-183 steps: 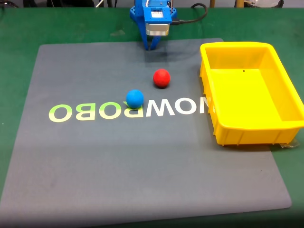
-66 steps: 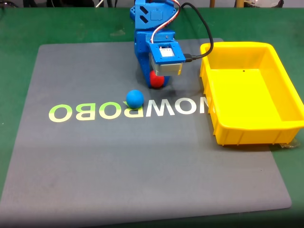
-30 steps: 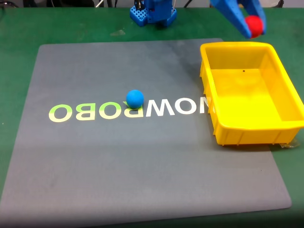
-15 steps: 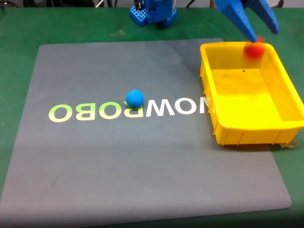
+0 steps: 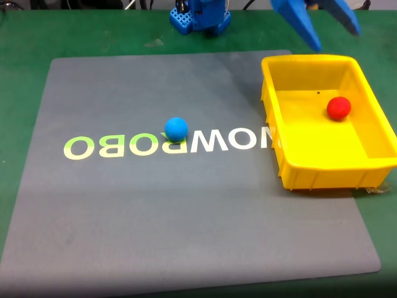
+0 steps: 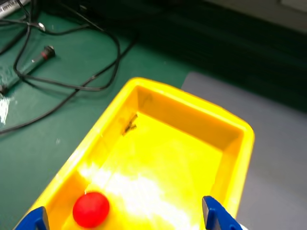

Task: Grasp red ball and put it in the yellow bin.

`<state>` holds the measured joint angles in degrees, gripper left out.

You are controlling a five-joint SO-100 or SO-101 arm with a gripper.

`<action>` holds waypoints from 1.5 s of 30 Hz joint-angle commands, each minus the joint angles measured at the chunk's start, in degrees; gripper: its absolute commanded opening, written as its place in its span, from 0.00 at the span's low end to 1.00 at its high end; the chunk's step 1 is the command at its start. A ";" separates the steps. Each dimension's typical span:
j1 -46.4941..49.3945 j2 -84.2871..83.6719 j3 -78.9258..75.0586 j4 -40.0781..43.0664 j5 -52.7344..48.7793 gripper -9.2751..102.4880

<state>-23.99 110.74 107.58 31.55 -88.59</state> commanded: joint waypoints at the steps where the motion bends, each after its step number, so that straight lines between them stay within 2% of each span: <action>1: 2.64 11.34 4.92 2.55 -0.79 0.38; 4: 5.62 22.41 14.94 5.98 -2.46 0.33; 6: 8.09 29.71 21.62 8.88 -3.87 0.24; 8: 10.37 36.04 27.42 12.22 -3.96 0.11; 9: 11.34 39.11 30.41 13.27 -4.31 0.08; 18: 16.26 64.34 53.35 24.26 -7.38 0.08; 28: 24.87 75.50 69.17 30.06 -11.60 0.08; 37: 25.84 79.80 70.05 46.49 -11.95 0.08; 45: 26.37 79.89 70.05 47.02 -9.84 0.08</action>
<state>1.41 189.93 175.87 77.34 -99.32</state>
